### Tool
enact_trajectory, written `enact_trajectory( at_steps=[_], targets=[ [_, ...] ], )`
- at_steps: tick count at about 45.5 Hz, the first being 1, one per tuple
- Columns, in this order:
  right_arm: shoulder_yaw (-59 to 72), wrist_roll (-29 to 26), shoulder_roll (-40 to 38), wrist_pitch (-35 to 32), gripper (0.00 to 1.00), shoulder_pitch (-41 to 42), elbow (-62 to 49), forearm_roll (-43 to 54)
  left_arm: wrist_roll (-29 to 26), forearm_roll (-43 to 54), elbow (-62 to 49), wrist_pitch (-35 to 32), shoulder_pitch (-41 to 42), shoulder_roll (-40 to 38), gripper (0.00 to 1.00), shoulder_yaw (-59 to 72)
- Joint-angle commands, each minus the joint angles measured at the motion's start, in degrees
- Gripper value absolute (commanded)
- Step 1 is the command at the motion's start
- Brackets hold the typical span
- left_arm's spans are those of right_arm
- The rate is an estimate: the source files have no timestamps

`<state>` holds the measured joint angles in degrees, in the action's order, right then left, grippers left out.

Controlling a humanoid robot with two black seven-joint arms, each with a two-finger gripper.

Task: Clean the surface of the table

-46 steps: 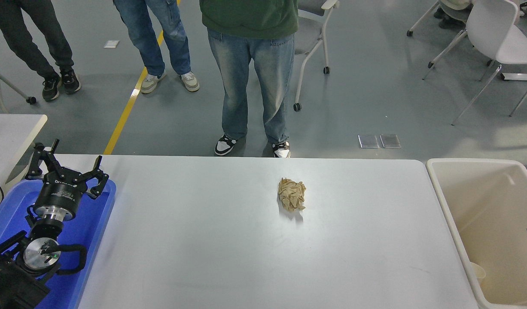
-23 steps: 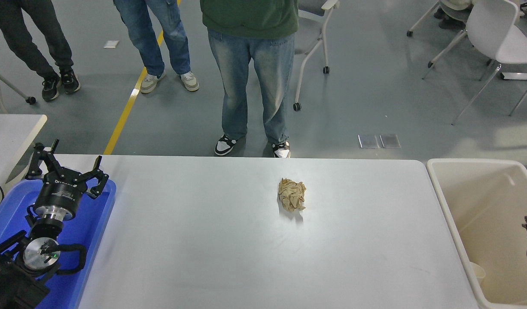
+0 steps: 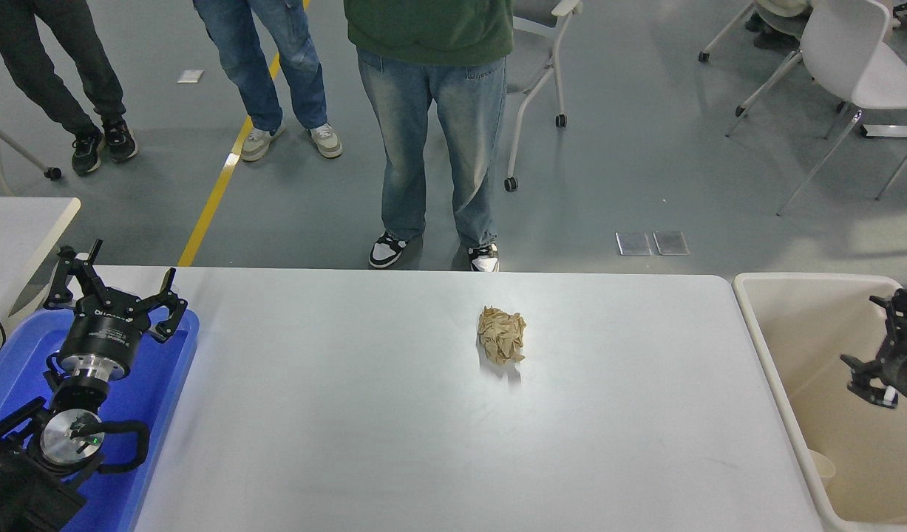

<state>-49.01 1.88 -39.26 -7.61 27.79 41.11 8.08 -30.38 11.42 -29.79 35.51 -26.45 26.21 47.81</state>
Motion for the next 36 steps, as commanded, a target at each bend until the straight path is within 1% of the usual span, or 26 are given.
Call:
enact_trajectory(
  at_steps=[1, 5, 12, 20, 29, 36],
  targets=[
    [-6.1, 3.6, 0.9, -2.0, 1.00, -2.8, 10.6, -2.5, 0.0, 0.0, 0.0, 0.0, 0.0, 0.0, 1.00, 0.0],
    [-6.5, 8.6, 3.5, -2.1, 1.00, -2.8, 11.8, -2.5, 0.1, 0.0, 0.0, 0.0, 0.0, 0.1, 1.00, 0.0],
    [-7.0, 11.9, 10.1, -2.2, 1.00, -2.8, 11.5, -1.9, 0.1, 0.0, 0.0, 0.0, 0.0, 0.1, 1.00, 0.0],
    [-7.5, 17.9, 15.6, -2.1, 1.00, -2.7, 9.5, 1.5, 0.1, -0.1, 0.0, 0.0, -0.1, 0.0, 1.00, 0.0],
    [-7.5, 21.8, 18.2, -1.8, 1.00, -2.7, 6.3, 2.2, 0.1, -0.1, 0.0, 0.0, -0.1, 0.1, 1.00, 0.0],
    [-7.5, 22.2, 18.9, -1.5, 1.00, -3.0, 6.4, 2.2, 0.1, -0.1, 0.0, 0.0, -0.1, 0.1, 1.00, 0.0]
  ],
)
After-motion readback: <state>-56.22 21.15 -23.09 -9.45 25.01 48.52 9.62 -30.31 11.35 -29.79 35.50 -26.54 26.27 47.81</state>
